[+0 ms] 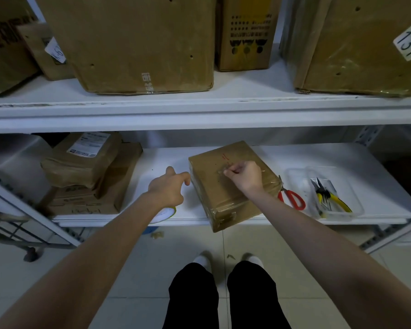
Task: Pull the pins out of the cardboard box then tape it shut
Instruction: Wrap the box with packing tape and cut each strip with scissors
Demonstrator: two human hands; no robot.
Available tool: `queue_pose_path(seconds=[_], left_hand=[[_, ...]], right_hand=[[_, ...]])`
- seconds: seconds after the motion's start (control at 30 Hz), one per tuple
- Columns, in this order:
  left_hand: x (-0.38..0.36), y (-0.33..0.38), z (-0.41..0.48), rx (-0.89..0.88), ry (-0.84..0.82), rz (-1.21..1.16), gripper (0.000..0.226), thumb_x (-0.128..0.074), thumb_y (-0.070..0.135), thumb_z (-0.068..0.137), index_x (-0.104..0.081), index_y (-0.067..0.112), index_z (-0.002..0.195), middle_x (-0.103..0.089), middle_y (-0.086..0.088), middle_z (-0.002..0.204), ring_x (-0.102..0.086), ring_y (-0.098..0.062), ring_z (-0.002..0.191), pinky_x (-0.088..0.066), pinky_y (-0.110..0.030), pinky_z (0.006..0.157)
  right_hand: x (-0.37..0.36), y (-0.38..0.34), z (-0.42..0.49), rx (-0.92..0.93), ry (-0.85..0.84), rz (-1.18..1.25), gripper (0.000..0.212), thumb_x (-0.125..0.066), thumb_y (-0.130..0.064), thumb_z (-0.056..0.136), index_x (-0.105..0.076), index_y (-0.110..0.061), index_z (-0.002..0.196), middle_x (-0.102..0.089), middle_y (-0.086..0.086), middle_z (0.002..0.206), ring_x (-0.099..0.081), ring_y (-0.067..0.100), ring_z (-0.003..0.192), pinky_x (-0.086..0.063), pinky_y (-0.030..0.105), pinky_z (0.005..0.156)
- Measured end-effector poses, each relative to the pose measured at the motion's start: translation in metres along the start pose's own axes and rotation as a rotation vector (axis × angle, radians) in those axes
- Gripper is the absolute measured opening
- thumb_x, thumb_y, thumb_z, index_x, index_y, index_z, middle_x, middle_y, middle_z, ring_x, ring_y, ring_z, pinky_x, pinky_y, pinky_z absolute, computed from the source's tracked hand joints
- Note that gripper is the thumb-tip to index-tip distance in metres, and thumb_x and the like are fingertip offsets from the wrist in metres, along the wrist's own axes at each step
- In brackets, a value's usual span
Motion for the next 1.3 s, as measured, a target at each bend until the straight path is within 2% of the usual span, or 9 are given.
queue_pose_path(seconds=[0.13, 0.23, 0.53, 0.7, 0.83, 0.93, 1.1, 1.2, 1.3], left_hand=[[0.0, 0.017, -0.007, -0.127, -0.029, 0.236, 0.08, -0.048, 0.003, 0.086, -0.018, 0.048, 0.145, -0.033, -0.01, 0.125, -0.049, -0.023, 0.067, -0.039, -0.026, 0.055], [0.002, 0.029, -0.014, -0.186, -0.051, 0.451, 0.08, -0.042, 0.005, 0.092, -0.004, 0.051, 0.147, -0.025, -0.016, 0.14, -0.042, -0.018, 0.056, -0.035, -0.026, 0.05], [0.011, 0.044, -0.019, -0.199, -0.042, 0.629, 0.076, -0.038, 0.004, 0.094, -0.006, 0.046, 0.149, -0.018, -0.021, 0.15, -0.046, -0.022, 0.067, -0.04, -0.03, 0.06], [0.0, 0.042, -0.021, -0.184, -0.081, 0.611, 0.072, -0.04, 0.01, 0.096, -0.006, 0.045, 0.149, -0.017, -0.021, 0.151, -0.048, -0.022, 0.071, -0.04, -0.027, 0.061], [-0.003, 0.041, -0.019, -0.176, -0.097, 0.581, 0.071, -0.041, 0.011, 0.097, -0.005, 0.045, 0.149, -0.016, -0.021, 0.151, -0.051, -0.02, 0.071, -0.042, -0.026, 0.062], [-0.005, 0.041, -0.021, -0.175, -0.116, 0.583, 0.071, -0.039, 0.01, 0.097, -0.005, 0.044, 0.149, -0.014, -0.021, 0.153, -0.061, -0.024, 0.086, -0.043, -0.026, 0.064], [-0.007, 0.043, -0.023, -0.166, -0.145, 0.534, 0.072, -0.039, 0.008, 0.096, -0.005, 0.043, 0.15, -0.015, -0.02, 0.154, -0.062, -0.027, 0.096, -0.044, -0.025, 0.066], [-0.008, 0.042, -0.023, -0.149, -0.156, 0.507, 0.074, -0.041, 0.008, 0.096, -0.005, 0.044, 0.149, -0.016, -0.02, 0.153, -0.061, -0.027, 0.095, -0.046, -0.025, 0.068], [-0.006, 0.042, -0.025, -0.139, -0.177, 0.477, 0.074, -0.038, 0.007, 0.094, -0.006, 0.044, 0.149, -0.022, -0.019, 0.149, -0.061, -0.03, 0.098, -0.043, -0.027, 0.068]], right_hand=[[-0.003, -0.003, -0.002, 0.017, -0.012, -0.084, 0.024, -0.077, -0.031, 0.08, -0.075, -0.013, 0.096, -0.073, 0.001, 0.098, -0.067, 0.015, 0.092, -0.049, 0.021, 0.074], [-0.006, -0.009, -0.005, 0.049, -0.011, -0.144, 0.026, -0.075, -0.035, 0.081, -0.075, -0.014, 0.097, -0.073, 0.0, 0.096, -0.067, 0.015, 0.09, -0.046, 0.02, 0.069], [-0.007, -0.031, -0.015, 0.211, -0.049, -0.515, 0.025, -0.063, -0.039, 0.089, -0.066, -0.014, 0.096, -0.063, 0.0, 0.082, -0.061, 0.018, 0.074, -0.04, 0.022, 0.058], [-0.013, -0.048, -0.019, 0.302, -0.093, -0.755, 0.028, -0.055, -0.04, 0.093, -0.062, -0.014, 0.097, -0.054, 0.001, 0.078, -0.063, 0.023, 0.078, -0.042, 0.025, 0.057], [-0.011, -0.046, -0.015, 0.253, -0.101, -0.789, 0.03, -0.058, -0.045, 0.091, -0.057, -0.015, 0.088, -0.056, 0.002, 0.075, -0.054, 0.018, 0.067, -0.041, 0.024, 0.052], [-0.01, -0.045, -0.013, 0.217, -0.103, -0.778, 0.034, -0.061, -0.047, 0.089, -0.052, -0.015, 0.084, -0.055, 0.001, 0.073, -0.055, 0.017, 0.066, -0.042, 0.023, 0.051], [0.011, -0.033, -0.007, 0.118, -0.055, -0.728, 0.026, -0.064, -0.039, 0.089, -0.063, -0.013, 0.088, -0.051, -0.001, 0.066, -0.055, 0.013, 0.06, -0.036, 0.018, 0.046], [0.011, -0.035, -0.012, 0.202, -0.053, -0.775, 0.013, -0.058, -0.017, 0.093, -0.065, -0.01, 0.102, -0.059, 0.002, 0.08, -0.057, 0.016, 0.067, -0.043, 0.02, 0.054], [-0.015, -0.051, -0.037, 0.417, -0.056, -0.707, 0.023, -0.051, -0.019, 0.096, -0.063, -0.013, 0.115, -0.062, 0.005, 0.11, -0.064, 0.02, 0.088, -0.05, 0.026, 0.069]])
Point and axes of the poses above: each hand's wrist, its own z-axis towards the middle knuckle, its own x-axis out of the back of the hand, y = z × x, the point moved 9 cm from there along z, towards the middle knuckle
